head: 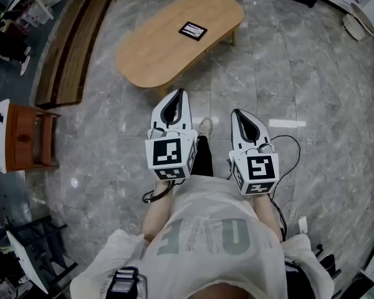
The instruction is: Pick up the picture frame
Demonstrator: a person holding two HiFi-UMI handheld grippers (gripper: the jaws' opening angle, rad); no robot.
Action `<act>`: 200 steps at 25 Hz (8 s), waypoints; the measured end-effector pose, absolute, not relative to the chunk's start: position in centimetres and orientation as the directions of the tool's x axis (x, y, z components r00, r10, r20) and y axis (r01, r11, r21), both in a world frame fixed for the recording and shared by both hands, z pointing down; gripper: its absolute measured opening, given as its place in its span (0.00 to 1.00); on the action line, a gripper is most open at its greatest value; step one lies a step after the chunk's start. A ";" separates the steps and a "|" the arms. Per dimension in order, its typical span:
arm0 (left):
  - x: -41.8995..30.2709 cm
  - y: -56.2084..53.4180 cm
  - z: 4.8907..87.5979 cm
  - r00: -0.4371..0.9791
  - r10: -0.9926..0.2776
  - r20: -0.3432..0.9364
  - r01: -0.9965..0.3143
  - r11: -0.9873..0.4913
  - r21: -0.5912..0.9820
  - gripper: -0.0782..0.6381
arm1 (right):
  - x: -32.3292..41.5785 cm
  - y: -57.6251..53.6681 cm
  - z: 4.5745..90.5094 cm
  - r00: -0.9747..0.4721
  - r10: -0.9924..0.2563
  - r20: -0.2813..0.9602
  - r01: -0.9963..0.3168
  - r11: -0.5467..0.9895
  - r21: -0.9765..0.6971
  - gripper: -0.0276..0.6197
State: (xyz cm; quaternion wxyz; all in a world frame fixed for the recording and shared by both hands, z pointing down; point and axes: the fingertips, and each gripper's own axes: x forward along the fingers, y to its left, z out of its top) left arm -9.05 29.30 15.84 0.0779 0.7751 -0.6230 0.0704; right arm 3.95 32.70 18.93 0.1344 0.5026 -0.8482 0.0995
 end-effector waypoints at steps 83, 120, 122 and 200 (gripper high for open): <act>-7.7 -16.5 10.6 0.188 -0.970 0.154 -0.980 -0.196 -0.033 0.12 | 3.4 -16.6 10.8 -0.542 -0.825 0.161 -0.837 0.548 -0.008 0.05; -8.6 -20.9 44.5 0.063 -0.923 0.380 -0.998 -0.050 0.042 0.12 | 1.9 -22.1 44.4 -0.570 -0.732 0.372 -0.807 0.583 -0.090 0.05; -8.6 -21.0 44.4 0.061 -0.923 0.381 -0.998 -0.051 0.036 0.12 | 2.0 -22.2 44.3 -0.573 -0.731 0.372 -0.805 0.587 -0.086 0.05; -4.4 -24.2 67.9 0.263 -0.358 0.896 -0.889 -0.450 0.082 0.53 | 4.6 -19.2 53.6 -0.544 -0.639 0.544 -0.824 0.529 -0.202 0.05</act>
